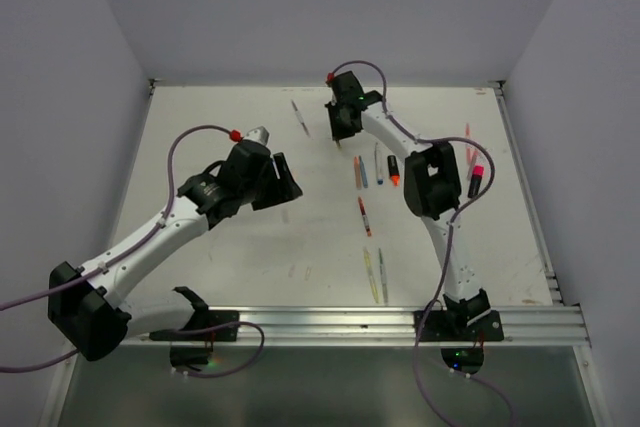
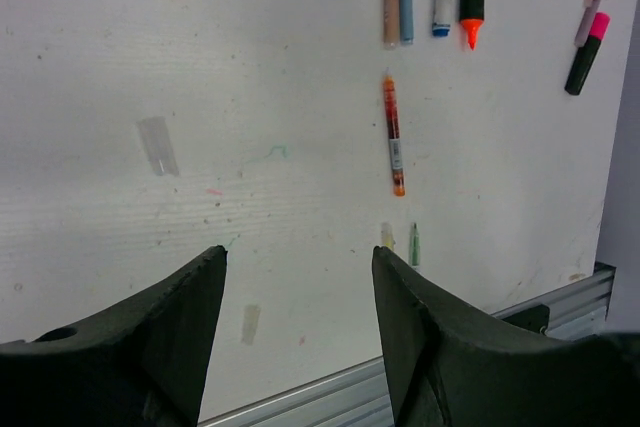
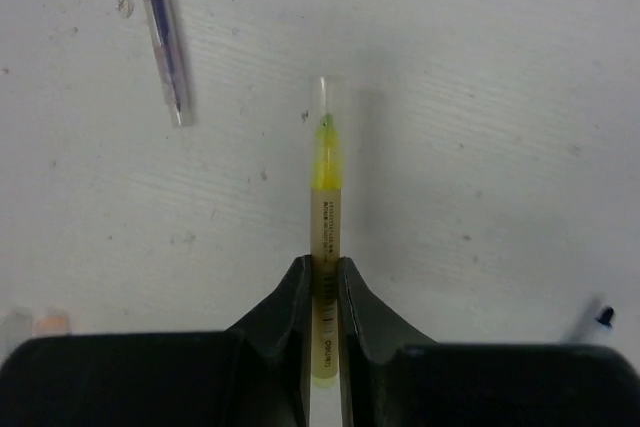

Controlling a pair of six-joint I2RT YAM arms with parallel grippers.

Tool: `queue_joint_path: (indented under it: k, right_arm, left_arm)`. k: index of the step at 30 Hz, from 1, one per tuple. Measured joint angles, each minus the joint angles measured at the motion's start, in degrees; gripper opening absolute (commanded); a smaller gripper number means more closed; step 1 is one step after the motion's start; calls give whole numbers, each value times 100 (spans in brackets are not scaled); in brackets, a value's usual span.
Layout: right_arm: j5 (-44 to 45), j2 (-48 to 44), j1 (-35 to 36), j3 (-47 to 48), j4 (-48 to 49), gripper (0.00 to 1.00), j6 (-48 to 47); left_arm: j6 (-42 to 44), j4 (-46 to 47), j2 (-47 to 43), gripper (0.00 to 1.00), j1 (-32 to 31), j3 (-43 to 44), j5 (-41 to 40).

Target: Open the pen caps

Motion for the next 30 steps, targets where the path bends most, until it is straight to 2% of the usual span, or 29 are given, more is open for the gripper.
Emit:
queue_joint_path:
  k: [3, 10, 14, 21, 30]
  right_arm:
    - [-166, -1036, -142, -1010, 39, 0, 87]
    - [-1187, -4577, -111, -4015, 466, 0, 358]
    - [-1954, -5807, -46, -5069, 474, 0, 367]
    - [-2861, -6365, -48, -6126, 466, 0, 538]
    - [-3357, -6380, -48, -6282, 765, 0, 863]
  left_arm:
    - [66, 15, 229, 63, 11, 343, 44]
    - [133, 297, 678, 63, 326, 807, 520]
    - [79, 761, 964, 62, 634, 872, 1084]
    - [-66, 1574, 1384, 62, 693, 874, 1952]
    - [-146, 1843, 1683, 63, 297, 951, 2319]
